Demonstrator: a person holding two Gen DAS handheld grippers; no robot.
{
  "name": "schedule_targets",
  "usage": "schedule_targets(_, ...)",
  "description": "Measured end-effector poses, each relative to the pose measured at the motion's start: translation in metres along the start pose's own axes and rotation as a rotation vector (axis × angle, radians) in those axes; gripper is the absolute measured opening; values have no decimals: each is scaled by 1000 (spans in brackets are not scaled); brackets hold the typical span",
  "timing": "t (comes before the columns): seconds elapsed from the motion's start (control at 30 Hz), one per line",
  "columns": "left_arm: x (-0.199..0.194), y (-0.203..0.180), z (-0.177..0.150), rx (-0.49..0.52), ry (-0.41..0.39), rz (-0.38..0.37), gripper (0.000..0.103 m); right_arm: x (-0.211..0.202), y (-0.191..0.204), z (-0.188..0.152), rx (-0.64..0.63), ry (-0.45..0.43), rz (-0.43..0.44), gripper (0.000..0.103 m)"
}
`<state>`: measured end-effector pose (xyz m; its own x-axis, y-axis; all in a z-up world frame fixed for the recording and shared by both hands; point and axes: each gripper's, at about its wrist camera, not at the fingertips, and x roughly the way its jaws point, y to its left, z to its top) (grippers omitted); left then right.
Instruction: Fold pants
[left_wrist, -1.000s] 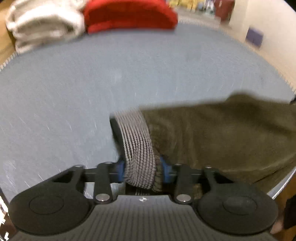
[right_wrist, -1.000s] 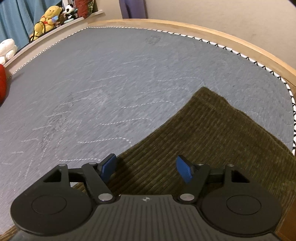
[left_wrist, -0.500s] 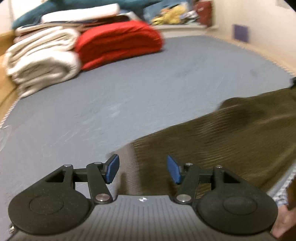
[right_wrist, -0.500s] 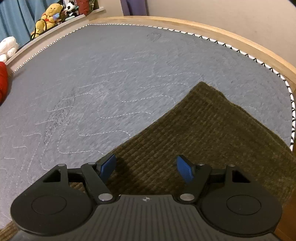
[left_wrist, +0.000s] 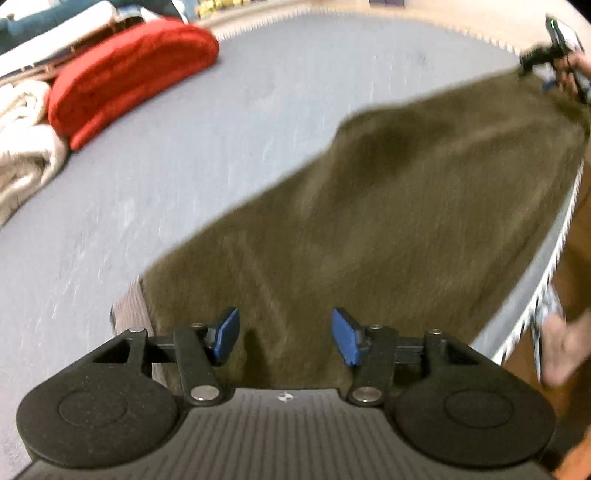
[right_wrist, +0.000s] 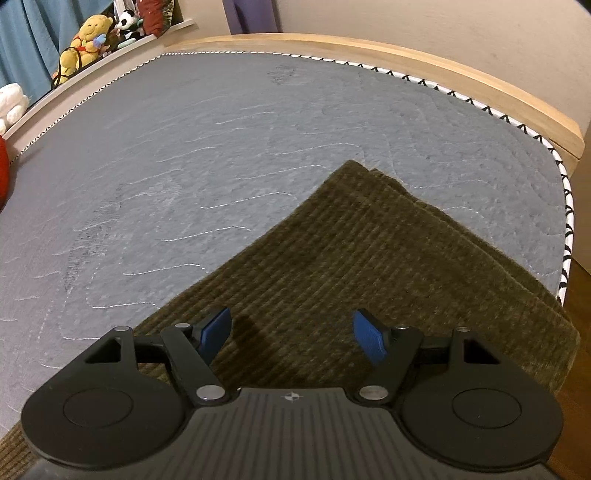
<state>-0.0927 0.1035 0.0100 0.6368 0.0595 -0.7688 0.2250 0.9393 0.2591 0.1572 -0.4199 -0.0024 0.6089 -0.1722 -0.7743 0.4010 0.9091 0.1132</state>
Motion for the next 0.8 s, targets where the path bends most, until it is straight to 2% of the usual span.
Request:
schedule_targets(0.1,8,1,19,-38,-45,36,62,-1,-1,0,-3,-1,3,75)
schedule_targets(0.2,11,15,43,-124,-83,71,62,-5,-3,-1,2,-2,11,76)
schedule_targets(0.23,10,27,49,-162,-104,80,57,-7,-4,-1,2,-6,16,76)
schedule_targets(0.27,15,39,55,-183,-110,101,45,-9,-7,-1,-2,-10,20,76)
schedule_targets(0.3,27,50,57,-187,-62,138,40,-12,-9,-2,-10,-18,22,76)
schedule_targets(0.33,52,61,60,-202,61,198,34,-14,-12,-2,-17,-26,22,76)
schedule_targets(0.37,72,74,54,-233,155,212,34,-17,-15,-2,-26,-36,20,76)
schedule_targets(0.4,78,82,52,-261,169,184,34,-20,-19,-2,-33,-48,16,76)
schedule_targets(0.47,73,78,67,-271,175,223,34,-25,-32,-1,-36,-73,7,76)
schedule_targets(0.5,65,71,75,-275,149,246,35,-28,-41,-1,-37,-85,5,76)
schedule_targets(0.53,57,62,83,-274,108,239,40,-30,-49,0,-38,-98,2,76)
schedule_targets(0.63,29,36,109,-286,-28,142,58,-36,-81,3,-11,-142,-16,76)
schedule_targets(0.8,4,-14,140,-201,-136,52,66,-45,-158,7,189,-204,23,72)
